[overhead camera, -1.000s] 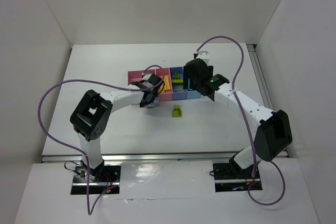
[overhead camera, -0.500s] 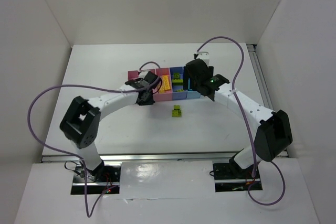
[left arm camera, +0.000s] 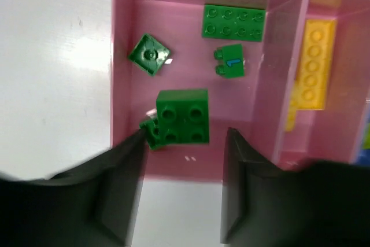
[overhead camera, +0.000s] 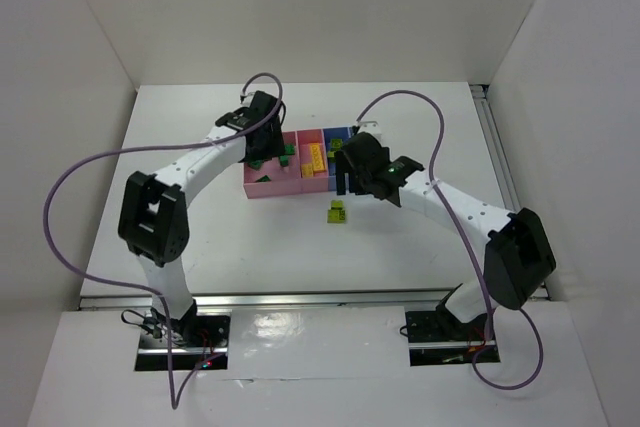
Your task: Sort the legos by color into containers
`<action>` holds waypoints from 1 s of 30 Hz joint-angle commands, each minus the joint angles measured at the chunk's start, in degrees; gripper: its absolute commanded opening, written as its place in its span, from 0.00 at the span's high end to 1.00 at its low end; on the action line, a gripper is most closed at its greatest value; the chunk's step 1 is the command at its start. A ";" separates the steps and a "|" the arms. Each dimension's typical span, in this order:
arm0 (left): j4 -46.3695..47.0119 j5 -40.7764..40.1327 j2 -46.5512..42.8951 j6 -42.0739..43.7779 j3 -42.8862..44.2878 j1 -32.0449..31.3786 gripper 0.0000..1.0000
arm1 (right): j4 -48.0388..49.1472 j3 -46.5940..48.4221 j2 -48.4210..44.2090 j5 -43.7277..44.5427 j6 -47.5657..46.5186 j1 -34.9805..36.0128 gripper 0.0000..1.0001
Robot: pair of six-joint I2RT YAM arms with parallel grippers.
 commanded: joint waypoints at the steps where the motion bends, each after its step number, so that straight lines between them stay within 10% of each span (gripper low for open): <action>1: -5.63 1.41 5.25 2.04 7.17 0.58 0.15 | 0.25 -1.72 -1.00 -3.32 2.90 1.87 0.16; 4: -6.87 1.41 4.75 2.56 7.98 0.58 0.02 | 0.78 -1.73 0.42 -3.86 5.61 4.24 0.16; 19: -4.94 2.11 -6.51 4.23 2.35 1.81 0.05 | 5.96 2.93 14.48 -3.42 10.90 4.87 0.16; 30: -4.94 3.78 -8.18 4.76 -0.36 3.66 0.06 | 8.95 3.98 19.67 -4.47 9.06 4.87 0.40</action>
